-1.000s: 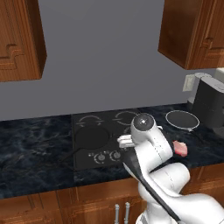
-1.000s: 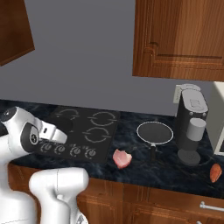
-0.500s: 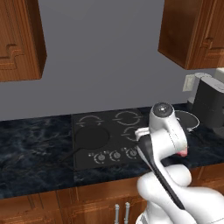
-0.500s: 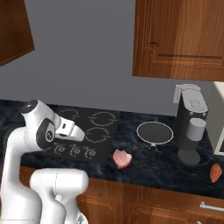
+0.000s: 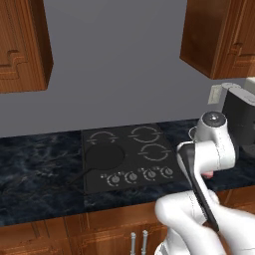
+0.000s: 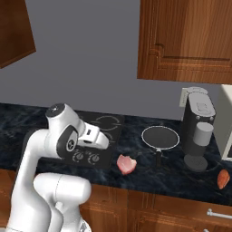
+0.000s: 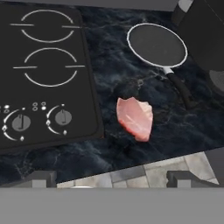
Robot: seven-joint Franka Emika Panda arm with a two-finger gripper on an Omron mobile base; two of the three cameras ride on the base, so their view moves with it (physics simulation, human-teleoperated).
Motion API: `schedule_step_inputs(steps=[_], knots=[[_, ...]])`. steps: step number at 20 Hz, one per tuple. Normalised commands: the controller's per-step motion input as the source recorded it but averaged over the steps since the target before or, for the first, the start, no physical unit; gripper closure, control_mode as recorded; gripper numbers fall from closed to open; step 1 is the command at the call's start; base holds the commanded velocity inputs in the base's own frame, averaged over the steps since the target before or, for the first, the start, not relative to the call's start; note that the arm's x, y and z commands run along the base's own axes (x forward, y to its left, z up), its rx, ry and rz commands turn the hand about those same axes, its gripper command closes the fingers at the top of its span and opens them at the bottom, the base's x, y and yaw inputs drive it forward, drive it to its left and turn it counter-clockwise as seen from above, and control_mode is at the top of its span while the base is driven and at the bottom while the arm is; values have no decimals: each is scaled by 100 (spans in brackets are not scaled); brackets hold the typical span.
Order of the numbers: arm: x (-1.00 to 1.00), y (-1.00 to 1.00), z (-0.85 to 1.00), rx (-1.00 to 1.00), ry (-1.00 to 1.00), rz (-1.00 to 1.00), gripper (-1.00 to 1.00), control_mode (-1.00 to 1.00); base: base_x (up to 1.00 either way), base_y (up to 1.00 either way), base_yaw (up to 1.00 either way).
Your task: Place both pans onto different burners. Then place the sweet potato and the steak on different pans.
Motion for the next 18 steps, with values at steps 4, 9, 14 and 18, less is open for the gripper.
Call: schedule_step_inputs(steps=[4,9,14,18], knots=[[-6,-52,-9,4,0,0,-100,-100,0,0,0],[0,-29,-14,4,0,0,-100,-100,0,0,0],[0,-5,-14,4,0,0,-100,-100,0,0,0],[7,0,-17,2,2,1,-100,-100,0,0,0]])
